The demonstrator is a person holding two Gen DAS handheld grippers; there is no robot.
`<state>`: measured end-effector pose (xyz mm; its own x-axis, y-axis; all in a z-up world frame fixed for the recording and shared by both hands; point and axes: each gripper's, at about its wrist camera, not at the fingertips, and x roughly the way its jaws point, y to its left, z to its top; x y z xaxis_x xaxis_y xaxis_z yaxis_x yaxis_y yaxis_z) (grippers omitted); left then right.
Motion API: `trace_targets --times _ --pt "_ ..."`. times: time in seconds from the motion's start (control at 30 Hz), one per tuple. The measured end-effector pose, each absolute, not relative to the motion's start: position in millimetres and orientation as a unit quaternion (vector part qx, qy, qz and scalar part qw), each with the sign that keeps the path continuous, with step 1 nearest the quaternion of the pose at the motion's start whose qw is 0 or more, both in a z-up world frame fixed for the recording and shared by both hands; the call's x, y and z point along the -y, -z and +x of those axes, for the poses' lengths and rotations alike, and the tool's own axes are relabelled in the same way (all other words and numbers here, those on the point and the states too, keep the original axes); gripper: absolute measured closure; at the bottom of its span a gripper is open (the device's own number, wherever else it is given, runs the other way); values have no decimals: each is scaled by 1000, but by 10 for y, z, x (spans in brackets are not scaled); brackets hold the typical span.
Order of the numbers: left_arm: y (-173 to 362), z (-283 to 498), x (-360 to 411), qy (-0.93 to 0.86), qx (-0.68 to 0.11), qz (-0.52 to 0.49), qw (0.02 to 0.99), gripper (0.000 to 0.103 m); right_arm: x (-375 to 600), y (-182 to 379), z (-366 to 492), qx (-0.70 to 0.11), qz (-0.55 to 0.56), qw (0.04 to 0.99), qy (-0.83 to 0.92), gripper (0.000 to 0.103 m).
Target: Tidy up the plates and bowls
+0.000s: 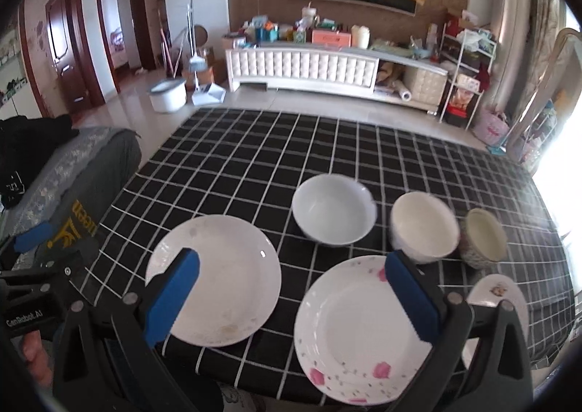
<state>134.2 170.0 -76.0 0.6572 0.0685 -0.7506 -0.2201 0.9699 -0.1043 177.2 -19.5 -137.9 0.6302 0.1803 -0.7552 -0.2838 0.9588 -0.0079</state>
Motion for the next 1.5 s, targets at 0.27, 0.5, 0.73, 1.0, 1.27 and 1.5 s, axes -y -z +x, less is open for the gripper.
trace_targets --times 0.27,0.5,0.73,1.0,1.27,1.5 --pt "1385 1628 -1817 -72 -470 -111 873 17 56 1815 2086 -465 -69 872 -137 0" --pt "1783 1806 -1855 -67 -513 -108 849 37 -16 2201 2261 -512 -81 842 -147 21" --pt "2008 1886 -1884 -57 -540 -118 831 57 -17 2411 2339 -538 -83 825 -152 32" --pt "2075 1919 -1864 -32 -546 -123 828 84 -5 2526 2394 -549 -85 817 -155 57" --pt "2069 1945 -1860 -30 -545 -123 829 85 20 2491 2388 -538 -77 825 -156 74" --pt "2070 1964 -1833 -32 -544 -112 831 85 34 2519 2426 -542 -59 820 -175 81"
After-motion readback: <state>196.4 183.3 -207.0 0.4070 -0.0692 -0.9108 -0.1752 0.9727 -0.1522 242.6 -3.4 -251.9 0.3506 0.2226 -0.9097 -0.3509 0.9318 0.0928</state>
